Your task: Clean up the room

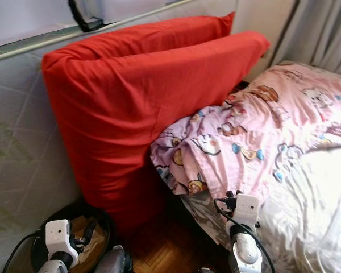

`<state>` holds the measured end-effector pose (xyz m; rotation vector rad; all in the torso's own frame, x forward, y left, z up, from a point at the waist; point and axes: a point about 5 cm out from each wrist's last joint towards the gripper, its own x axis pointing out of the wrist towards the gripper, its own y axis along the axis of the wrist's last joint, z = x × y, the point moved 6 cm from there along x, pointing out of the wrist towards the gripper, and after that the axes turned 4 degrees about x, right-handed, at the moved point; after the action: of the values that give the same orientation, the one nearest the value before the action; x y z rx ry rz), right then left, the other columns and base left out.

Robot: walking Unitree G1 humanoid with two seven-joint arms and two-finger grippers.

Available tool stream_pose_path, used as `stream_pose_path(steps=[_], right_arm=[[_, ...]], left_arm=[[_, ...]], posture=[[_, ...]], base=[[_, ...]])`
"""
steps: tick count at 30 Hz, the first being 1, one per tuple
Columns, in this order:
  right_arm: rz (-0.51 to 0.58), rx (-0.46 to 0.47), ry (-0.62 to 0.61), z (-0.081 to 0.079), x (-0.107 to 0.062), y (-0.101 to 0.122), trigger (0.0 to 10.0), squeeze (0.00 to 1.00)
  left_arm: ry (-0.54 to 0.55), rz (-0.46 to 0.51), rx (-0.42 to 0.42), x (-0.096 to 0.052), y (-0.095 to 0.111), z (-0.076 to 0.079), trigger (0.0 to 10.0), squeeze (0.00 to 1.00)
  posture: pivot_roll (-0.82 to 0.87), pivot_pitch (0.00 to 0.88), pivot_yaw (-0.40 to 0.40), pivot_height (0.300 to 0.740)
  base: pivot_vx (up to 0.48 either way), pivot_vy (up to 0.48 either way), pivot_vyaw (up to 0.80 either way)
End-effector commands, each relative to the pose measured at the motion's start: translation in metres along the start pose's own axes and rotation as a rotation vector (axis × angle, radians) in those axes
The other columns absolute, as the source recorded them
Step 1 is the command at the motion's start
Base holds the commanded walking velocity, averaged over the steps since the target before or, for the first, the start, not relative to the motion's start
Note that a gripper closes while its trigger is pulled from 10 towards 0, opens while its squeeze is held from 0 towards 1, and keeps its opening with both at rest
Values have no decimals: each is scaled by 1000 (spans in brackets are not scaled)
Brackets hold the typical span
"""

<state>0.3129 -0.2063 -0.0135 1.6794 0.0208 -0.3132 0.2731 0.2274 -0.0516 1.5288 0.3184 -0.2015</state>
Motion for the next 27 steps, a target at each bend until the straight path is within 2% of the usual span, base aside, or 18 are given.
stream_pose_path(steps=[1,13,17,21,27], right_arm=[[22,4,0,0,1,5,10000,0],[26,3,6,-5,5,9,10000,0],[-3,2,1,-6,5,3,10000,0],[-1,13,3,-7,6,4,10000,0],[12,11,18,-10,5,5,10000,0]], left_arm=[[0,-17,3,-1,-4,0,10000,0],[-2,-37,10,-1,-6,-2,10000,0],[-10,-40,19,-4,-9,-4,10000,0],[-13,-32,25,-4,-8,-1,10000,0],[-17,-33,27,-1,-7,3,10000,0]], posture=[[-62,63,-5,625],[-57,67,-6,625],[-55,71,-5,625],[-54,73,-5,616],[-53,72,-3,616]], base=[[0,0,0],[0,0,0],[0,0,0],[250,0,-472],[249,0,0]])
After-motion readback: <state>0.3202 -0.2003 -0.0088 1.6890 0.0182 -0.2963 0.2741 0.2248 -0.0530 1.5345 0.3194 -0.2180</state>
